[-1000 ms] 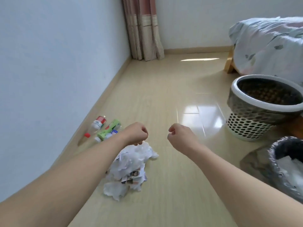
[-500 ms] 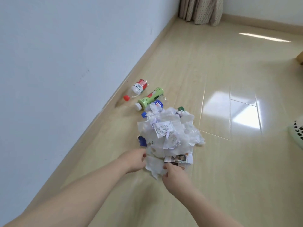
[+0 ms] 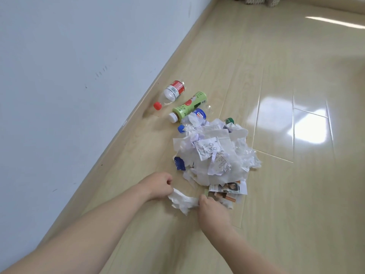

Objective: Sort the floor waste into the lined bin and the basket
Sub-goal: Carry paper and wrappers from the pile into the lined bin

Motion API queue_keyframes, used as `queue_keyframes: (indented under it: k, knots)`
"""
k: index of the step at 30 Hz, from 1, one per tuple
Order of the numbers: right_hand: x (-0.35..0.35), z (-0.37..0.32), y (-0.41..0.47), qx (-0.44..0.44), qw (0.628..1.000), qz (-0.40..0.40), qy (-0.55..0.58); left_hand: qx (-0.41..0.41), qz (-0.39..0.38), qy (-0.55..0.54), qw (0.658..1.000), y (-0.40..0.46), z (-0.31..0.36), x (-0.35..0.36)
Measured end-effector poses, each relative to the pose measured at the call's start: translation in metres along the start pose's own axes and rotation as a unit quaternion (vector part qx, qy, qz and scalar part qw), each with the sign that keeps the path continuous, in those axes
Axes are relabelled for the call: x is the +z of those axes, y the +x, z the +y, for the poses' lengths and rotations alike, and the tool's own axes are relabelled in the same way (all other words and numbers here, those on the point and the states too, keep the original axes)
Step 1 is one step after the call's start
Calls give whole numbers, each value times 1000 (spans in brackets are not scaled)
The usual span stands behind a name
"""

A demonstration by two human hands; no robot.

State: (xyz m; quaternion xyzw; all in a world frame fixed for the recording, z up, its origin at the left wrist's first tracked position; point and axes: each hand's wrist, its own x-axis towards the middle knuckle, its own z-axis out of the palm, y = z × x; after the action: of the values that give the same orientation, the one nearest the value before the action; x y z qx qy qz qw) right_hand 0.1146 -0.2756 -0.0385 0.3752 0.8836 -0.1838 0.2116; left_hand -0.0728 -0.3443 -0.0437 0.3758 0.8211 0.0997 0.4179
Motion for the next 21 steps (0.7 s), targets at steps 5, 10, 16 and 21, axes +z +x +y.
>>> queue_keyframes:
  k: [5,10,16,21]
  knots:
    - [-3,-6,-1,-28,994,35,97,-26,24,-124,992,-8,-10,-13]
    - [-21,5,-10,-53,983,77,157,-29,5,-175,984,-16,-6,-26]
    - [-36,34,-12,-66,986,63,142,-23,-88,-189,978,-21,23,-24]
    - [-41,66,-25,-19,987,15,158,13,-64,-88,994,-12,39,3]
